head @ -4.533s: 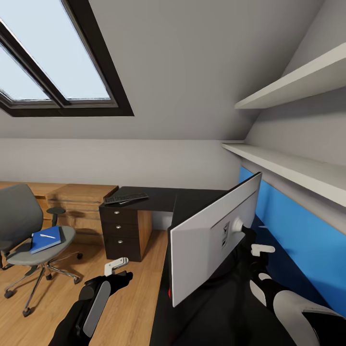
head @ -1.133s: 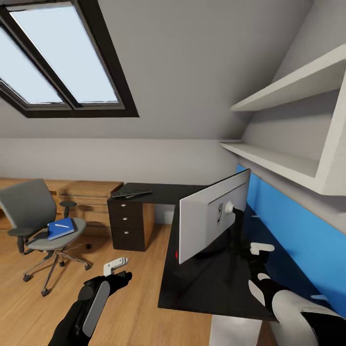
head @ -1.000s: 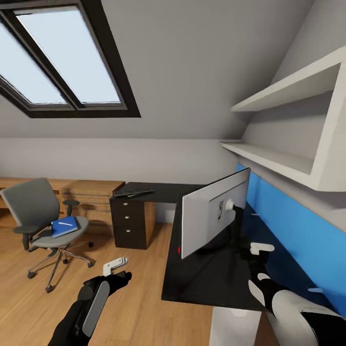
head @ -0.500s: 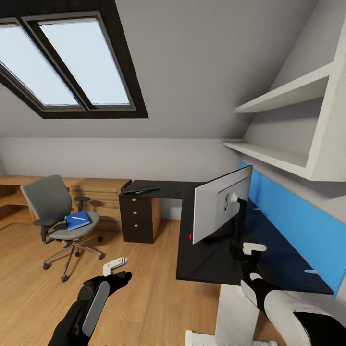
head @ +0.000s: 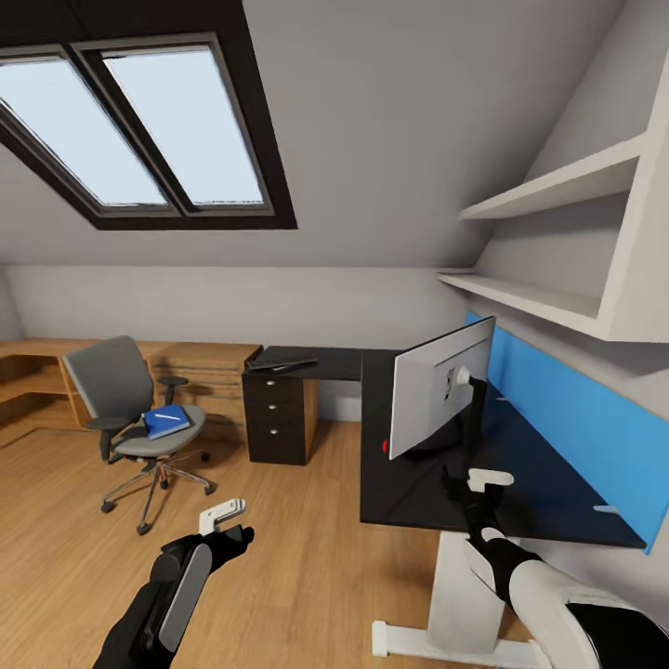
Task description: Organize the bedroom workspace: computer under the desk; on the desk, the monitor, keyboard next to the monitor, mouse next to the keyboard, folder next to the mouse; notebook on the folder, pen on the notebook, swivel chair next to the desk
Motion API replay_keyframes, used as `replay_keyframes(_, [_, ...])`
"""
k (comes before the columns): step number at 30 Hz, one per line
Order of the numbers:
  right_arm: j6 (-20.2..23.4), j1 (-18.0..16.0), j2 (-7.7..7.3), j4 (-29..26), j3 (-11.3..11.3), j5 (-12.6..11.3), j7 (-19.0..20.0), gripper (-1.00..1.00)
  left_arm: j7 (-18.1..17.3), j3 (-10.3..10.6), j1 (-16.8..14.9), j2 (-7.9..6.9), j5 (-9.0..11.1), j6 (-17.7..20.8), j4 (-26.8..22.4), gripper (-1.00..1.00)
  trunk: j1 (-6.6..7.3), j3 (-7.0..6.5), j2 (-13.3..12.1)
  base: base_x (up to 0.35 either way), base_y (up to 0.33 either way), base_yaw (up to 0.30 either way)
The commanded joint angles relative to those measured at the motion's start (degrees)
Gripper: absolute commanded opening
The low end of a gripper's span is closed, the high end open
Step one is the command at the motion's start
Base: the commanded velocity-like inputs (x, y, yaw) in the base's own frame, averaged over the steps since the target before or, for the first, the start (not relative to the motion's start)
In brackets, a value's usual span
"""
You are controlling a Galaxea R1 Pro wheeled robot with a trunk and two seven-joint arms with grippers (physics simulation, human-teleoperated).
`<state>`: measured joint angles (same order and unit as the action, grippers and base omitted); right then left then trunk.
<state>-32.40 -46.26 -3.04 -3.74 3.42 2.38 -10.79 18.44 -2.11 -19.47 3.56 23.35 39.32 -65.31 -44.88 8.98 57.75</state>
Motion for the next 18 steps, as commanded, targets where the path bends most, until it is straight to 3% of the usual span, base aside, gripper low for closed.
replay_keyframes(1, [-0.13,-0.06,0.03,-0.04,0.3,0.22,-0.39,1.0,0.45,-0.08,-0.04,0.04,0.58,0.18,0.02,1.0,-0.01,0.09,0.06,-0.002,0.004,0.0])
replay_keyframes(7, [2.52,-0.07,0.68,-3.45,0.28,-0.03,-2.66,1.0,0.4,-0.02,-0.04,0.06,0.5,0.0,1.08,1.0,-0.01,0.09,0.06,-0.001,0.001,0.0])
replay_keyframes(8, [4.83,-0.06,1.4,-5.81,0.31,-0.02,-3.86,1.0,0.39,-0.01,-0.04,0.06,0.46,-0.24,1.27,1.0,-0.01,0.09,0.06,0.0,0.0,0.0])
replay_keyframes(9, [9.84,-0.06,2.61,-10.74,0.39,-0.03,-6.22,1.0,0.38,0.0,-0.04,0.06,0.42,-0.83,1.44,1.0,-0.01,0.09,0.06,0.0,0.0,0.0])
replay_keyframes(12, [15.99,-0.06,3.63,-16.39,0.46,-0.14,-8.5,1.0,0.37,0.0,-0.04,0.05,0.43,-1.64,1.56,1.0,-0.01,0.09,0.06,0.0,0.0,0.0])
replay_keyframes(13, [20.37,-0.06,4.13,-19.75,0.49,-0.22,-9.53,1.0,0.37,0.0,-0.04,0.05,0.44,-2.29,1.62,1.0,-0.01,0.09,0.06,0.0,0.0,0.0])
replay_keyframes(18, [30.88,0.01,5.52,-26.97,0.35,-0.32,-10.92,1.0,0.37,0.0,-0.04,0.04,0.46,-3.82,1.88,1.0,-0.01,0.09,0.06,0.0,0.0,0.0])
